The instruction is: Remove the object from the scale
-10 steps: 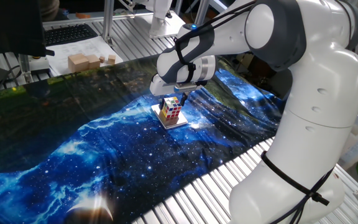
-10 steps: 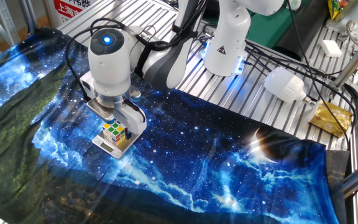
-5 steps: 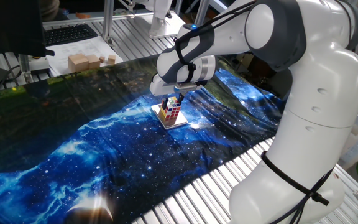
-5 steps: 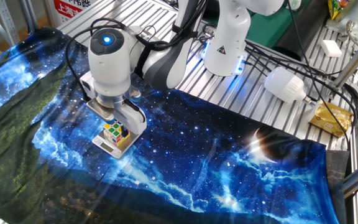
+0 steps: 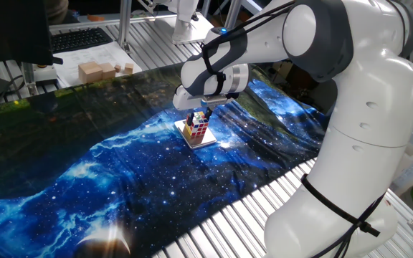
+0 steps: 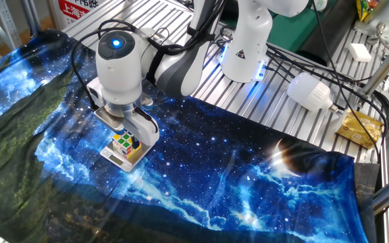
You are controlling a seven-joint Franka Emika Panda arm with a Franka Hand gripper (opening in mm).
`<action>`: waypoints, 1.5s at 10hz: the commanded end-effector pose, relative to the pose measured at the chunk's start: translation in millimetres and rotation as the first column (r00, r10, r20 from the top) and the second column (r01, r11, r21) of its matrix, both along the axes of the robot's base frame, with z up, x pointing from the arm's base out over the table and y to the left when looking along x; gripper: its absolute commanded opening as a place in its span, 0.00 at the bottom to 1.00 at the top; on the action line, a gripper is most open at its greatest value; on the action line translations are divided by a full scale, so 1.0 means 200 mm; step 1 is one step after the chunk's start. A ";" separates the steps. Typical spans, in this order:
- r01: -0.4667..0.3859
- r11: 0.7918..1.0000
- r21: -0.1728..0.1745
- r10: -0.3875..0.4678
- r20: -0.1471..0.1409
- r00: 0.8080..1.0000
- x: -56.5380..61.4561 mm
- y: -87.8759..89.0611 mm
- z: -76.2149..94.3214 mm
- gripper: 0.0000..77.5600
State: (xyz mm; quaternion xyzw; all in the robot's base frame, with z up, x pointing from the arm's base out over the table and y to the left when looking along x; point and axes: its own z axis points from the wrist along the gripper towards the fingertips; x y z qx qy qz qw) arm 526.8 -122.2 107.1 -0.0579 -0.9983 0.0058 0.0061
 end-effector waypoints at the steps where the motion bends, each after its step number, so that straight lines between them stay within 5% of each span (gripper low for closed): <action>1: 0.084 0.996 -0.015 -0.084 -0.025 0.996 -0.06 0.09 0.17 0.02; 5: 0.139 0.990 -0.014 -0.139 -0.041 0.989 -0.08 0.15 0.23 0.02; 7: 0.217 0.976 -0.020 -0.218 -0.059 0.974 -0.10 0.25 0.31 0.02; 11: 0.298 0.954 -0.023 -0.299 -0.058 0.953 -0.11 0.35 0.32 0.02; 12: 0.370 0.929 -0.028 -0.371 -0.055 0.927 -0.10 0.42 0.32 0.02; 15: 0.452 0.892 -0.017 -0.453 -0.050 0.890 -0.08 0.45 0.29 0.02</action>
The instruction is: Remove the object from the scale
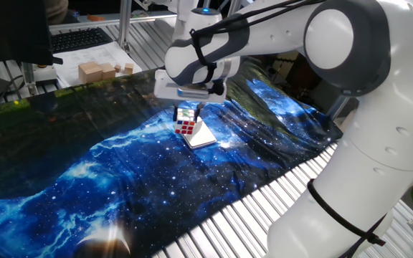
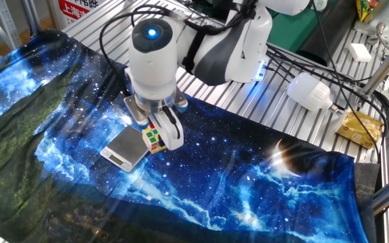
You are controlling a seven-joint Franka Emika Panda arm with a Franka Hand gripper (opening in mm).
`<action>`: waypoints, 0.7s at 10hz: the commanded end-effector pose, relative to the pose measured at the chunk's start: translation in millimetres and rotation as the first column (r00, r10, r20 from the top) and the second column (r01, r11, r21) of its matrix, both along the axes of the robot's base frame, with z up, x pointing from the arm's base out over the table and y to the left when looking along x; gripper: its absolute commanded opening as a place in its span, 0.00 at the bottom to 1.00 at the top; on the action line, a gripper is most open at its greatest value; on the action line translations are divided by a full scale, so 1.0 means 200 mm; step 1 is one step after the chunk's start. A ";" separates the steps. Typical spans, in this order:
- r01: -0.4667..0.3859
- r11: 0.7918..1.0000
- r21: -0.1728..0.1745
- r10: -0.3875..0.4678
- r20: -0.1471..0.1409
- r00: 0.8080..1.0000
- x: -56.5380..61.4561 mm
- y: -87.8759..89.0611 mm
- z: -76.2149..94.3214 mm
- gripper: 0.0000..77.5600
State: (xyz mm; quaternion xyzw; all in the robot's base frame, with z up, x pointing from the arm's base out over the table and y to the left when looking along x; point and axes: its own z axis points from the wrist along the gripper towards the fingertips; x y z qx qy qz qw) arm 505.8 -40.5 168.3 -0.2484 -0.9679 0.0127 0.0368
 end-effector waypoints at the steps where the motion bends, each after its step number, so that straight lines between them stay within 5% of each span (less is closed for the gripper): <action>1: 0.115 0.993 0.006 -0.115 0.009 0.993 0.03 0.04 -0.03 0.02; 7: 0.164 0.986 0.005 -0.164 0.004 0.986 0.07 0.04 -0.03 0.02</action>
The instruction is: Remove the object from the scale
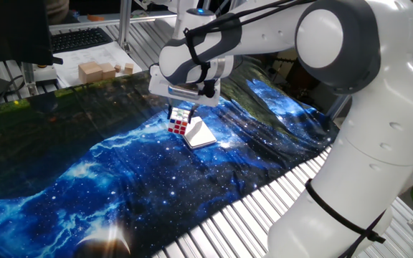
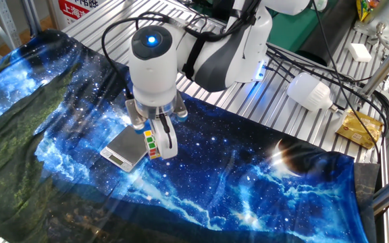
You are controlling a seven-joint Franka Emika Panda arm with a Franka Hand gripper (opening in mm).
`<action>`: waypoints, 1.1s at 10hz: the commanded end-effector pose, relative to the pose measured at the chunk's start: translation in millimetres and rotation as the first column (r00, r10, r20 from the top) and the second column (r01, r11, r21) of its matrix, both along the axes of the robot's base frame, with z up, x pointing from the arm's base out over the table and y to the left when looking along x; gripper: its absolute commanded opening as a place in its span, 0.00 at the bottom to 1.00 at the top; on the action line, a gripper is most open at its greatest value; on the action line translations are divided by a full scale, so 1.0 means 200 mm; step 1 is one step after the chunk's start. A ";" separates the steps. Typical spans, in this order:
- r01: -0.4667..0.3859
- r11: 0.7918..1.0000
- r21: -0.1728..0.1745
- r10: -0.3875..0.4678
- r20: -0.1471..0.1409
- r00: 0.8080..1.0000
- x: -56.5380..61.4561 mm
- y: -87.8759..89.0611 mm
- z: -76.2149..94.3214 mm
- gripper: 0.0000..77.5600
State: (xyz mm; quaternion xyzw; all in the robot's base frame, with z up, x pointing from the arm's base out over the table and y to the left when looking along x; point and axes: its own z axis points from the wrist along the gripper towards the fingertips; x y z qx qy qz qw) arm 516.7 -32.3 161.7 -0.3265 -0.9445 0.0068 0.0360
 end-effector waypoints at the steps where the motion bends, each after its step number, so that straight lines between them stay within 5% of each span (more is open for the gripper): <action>1: -0.031 0.999 -0.015 0.031 -0.002 1.000 0.02 0.00 0.00 0.02; 2: -0.069 0.997 -0.037 0.069 -0.004 0.998 0.02 0.00 0.00 0.02; 5: -0.257 0.966 -0.014 0.257 0.005 0.966 0.02 0.00 0.00 0.02; 6: -0.359 0.933 0.010 0.359 0.012 0.933 0.02 0.00 0.00 0.02; 8: -0.349 0.937 0.020 0.349 0.012 0.937 0.01 0.02 0.01 0.02; 11: -0.318 0.948 0.018 0.317 0.013 0.948 -0.03 0.17 0.06 0.02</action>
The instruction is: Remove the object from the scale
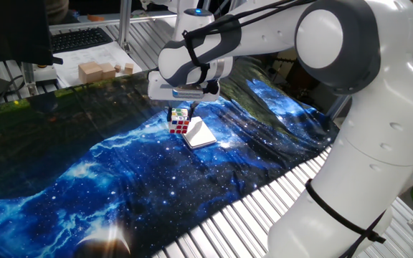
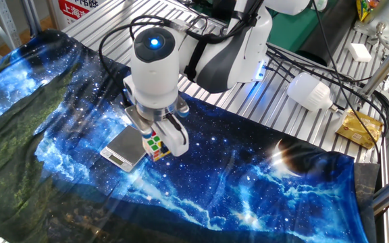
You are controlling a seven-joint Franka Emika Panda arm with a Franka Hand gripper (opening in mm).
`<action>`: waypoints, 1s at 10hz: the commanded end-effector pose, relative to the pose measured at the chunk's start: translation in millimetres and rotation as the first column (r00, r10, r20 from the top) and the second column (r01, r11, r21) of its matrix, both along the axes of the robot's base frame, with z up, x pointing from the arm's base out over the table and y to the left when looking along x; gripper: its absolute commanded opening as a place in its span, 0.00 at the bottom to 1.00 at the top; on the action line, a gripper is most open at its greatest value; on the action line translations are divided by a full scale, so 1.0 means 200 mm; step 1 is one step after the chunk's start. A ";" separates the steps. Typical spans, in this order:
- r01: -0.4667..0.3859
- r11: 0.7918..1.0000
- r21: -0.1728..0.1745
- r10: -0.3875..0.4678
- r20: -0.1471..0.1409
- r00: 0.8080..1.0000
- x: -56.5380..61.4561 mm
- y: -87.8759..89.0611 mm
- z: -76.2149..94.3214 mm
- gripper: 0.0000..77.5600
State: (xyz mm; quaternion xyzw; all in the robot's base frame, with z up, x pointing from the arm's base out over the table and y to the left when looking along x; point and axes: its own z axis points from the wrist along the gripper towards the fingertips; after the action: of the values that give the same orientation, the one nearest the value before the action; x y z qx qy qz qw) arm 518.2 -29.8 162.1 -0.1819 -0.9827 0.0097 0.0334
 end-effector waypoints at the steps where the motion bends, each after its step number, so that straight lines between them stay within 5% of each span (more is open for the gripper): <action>1: -0.031 0.999 0.023 0.031 0.004 1.000 -0.04 0.20 0.05 0.02; 4: -0.033 0.999 0.027 0.033 0.012 0.999 -0.07 0.32 -0.01 0.02; 7: -0.169 0.984 0.054 0.169 0.010 0.986 -0.08 0.34 -0.07 0.02; 10: -0.195 0.980 0.044 0.193 0.032 0.981 -0.06 0.36 -0.16 0.02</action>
State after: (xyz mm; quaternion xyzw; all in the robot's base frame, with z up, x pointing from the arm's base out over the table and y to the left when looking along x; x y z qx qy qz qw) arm 503.3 34.4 159.0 -0.1524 -0.9877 -0.0052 0.0346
